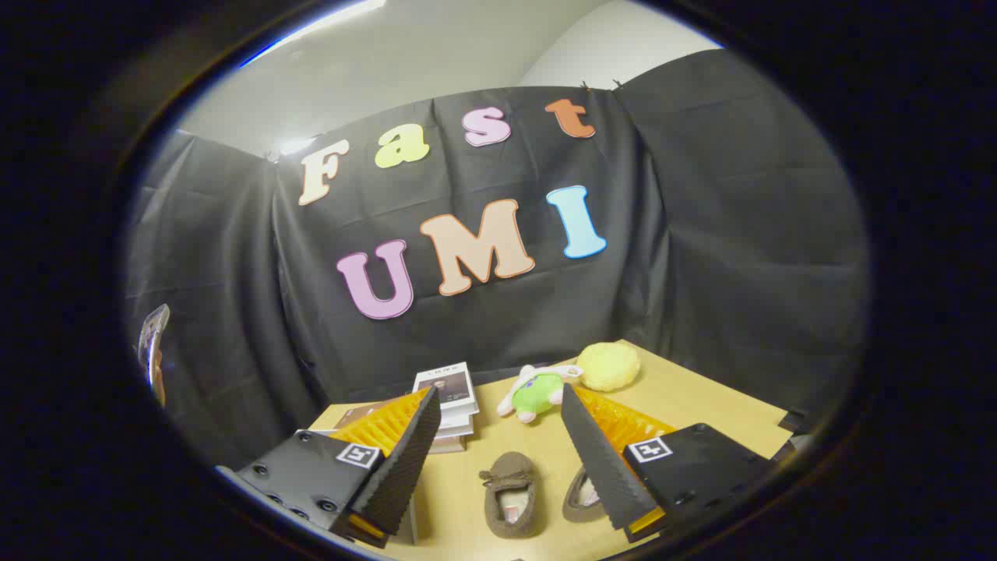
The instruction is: Open the storage box then place both shoes into the box .Put the left shoe in first, then the right shoe, with the right side of both shoes facing outward in a uniform manner.
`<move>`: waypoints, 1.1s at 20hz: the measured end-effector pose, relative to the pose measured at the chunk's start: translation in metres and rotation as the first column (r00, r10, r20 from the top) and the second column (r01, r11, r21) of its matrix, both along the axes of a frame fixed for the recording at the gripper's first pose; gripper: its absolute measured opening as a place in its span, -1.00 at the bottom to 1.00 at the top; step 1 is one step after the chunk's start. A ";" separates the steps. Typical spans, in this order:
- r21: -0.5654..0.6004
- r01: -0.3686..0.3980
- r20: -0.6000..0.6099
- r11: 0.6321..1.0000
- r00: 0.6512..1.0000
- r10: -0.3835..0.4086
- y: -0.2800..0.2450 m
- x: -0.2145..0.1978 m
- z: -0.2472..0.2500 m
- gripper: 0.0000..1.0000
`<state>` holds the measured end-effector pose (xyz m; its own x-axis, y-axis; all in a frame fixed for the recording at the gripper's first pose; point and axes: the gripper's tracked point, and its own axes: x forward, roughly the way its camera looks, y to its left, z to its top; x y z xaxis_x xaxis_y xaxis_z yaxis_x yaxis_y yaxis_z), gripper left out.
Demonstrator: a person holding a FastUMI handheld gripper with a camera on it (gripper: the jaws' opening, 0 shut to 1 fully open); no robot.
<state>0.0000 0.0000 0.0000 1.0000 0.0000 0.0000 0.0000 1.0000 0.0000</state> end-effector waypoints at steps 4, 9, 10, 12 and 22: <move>-0.015 -0.006 -0.014 1.000 1.000 0.005 -0.001 0.012 -0.005 1.00; 0.004 -0.006 -0.026 1.000 1.000 0.006 -0.001 0.025 -0.006 1.00; 0.005 -0.004 -0.029 1.000 1.000 0.004 -0.002 0.027 -0.008 1.00; 0.002 -0.005 -0.042 1.000 0.999 0.005 -0.003 0.030 -0.012 1.00; -0.009 -0.036 -0.063 0.999 0.997 0.036 -0.001 0.035 -0.016 1.00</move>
